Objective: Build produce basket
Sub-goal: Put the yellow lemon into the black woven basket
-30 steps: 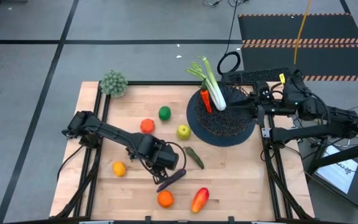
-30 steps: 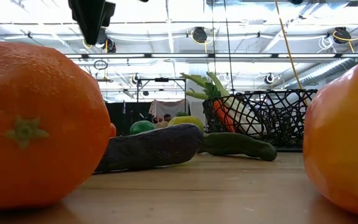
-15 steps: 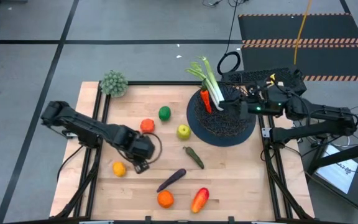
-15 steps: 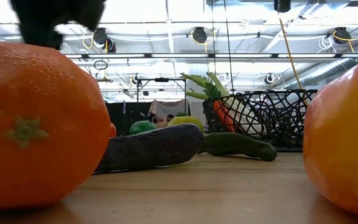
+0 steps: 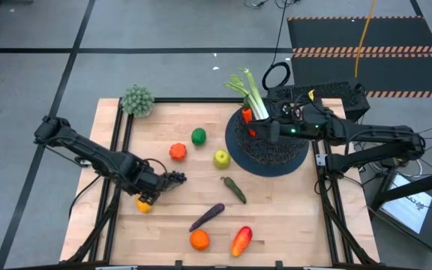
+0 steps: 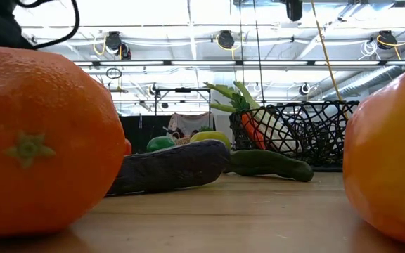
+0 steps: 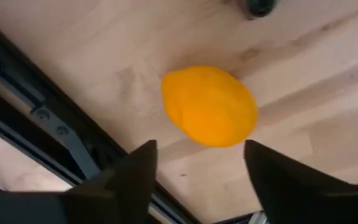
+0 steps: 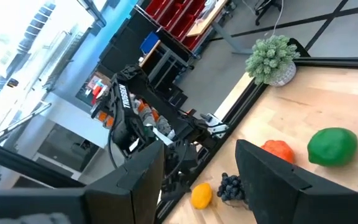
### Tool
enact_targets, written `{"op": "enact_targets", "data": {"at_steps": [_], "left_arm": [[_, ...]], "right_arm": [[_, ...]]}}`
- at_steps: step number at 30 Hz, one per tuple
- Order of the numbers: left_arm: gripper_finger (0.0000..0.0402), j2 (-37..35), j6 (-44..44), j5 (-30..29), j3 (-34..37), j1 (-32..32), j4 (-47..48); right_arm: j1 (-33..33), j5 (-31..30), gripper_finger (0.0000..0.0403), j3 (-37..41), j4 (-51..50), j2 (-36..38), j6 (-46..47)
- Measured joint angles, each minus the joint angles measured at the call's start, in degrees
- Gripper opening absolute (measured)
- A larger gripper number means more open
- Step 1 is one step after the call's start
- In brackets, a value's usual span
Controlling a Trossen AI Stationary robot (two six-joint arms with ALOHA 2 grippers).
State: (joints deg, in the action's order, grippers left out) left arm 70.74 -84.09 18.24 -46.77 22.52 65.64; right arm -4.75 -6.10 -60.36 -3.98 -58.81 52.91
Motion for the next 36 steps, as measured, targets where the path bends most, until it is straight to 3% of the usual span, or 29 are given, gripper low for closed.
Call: {"op": "enact_targets", "data": {"at_steps": [4,8,14,33,36], "left_arm": [[0.0310,0.00,-4.42,0.04,2.09,0.02,-5.50],[0.0331,0.02,-10.51,1.90,5.76,0.10,-14.53],[0.0317,0.02,-19.95,3.38,8.80,1.20,-17.15],[0.0295,0.07,-24.22,2.43,6.26,4.00,-15.80],[0.0296,0.07,-23.81,-0.07,6.26,4.55,-15.14]], "right_arm": [[0.00,0.01,0.0193,0.02,0.29,-0.59,0.41],[0.00,0.12,0.0193,0.02,0.33,-0.59,0.43],[0.00,0.13,0.0193,0.02,0.34,-0.48,0.41],[0.00,0.30,0.0193,0.02,0.32,-0.48,-1.56],[0.00,0.36,0.0193,0.02,0.30,-0.48,-1.97]]}}
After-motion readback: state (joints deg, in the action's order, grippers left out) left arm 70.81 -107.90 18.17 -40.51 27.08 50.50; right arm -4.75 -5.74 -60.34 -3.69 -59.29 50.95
